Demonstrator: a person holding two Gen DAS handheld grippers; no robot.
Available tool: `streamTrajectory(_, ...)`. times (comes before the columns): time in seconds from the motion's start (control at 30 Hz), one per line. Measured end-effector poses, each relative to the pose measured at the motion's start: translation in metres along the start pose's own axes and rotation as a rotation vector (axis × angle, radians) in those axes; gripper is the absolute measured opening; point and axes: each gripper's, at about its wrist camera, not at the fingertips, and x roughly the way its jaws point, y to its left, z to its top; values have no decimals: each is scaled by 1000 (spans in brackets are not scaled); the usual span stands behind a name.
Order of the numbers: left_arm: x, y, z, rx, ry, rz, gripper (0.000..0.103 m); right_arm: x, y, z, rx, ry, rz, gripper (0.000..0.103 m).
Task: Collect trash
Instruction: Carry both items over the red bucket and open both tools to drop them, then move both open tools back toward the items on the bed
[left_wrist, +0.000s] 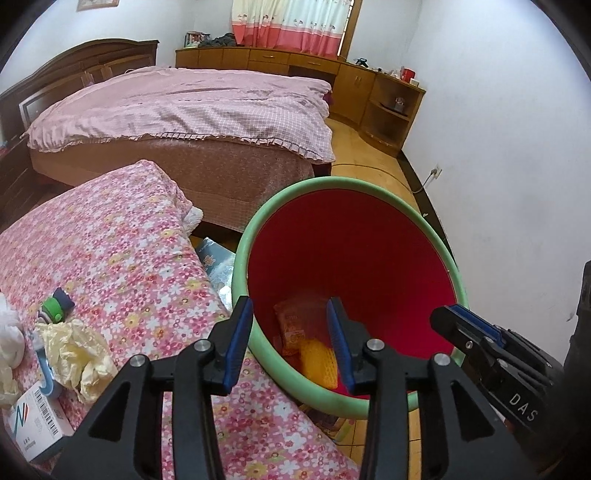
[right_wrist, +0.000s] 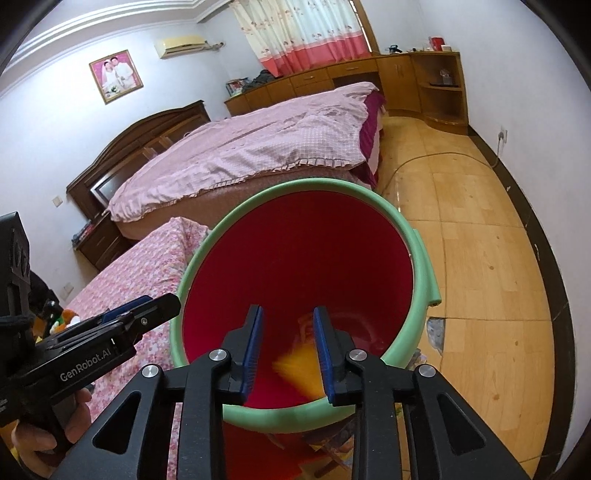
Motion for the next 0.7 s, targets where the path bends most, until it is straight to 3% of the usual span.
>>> streamTrajectory(0.6, -56, 26, -13, -55, -52, 43, 42, -27, 26, -7, -25, -36, 8, 31)
streamTrajectory(0.67, -63, 30, -16, -66, -57, 46, 41, -31, 32, -9, -30, -39, 9, 32)
streamTrajectory(0.7, -65, 31, -17, -69, -60, 48, 42, -33, 34, -9, -32, -40, 8, 39)
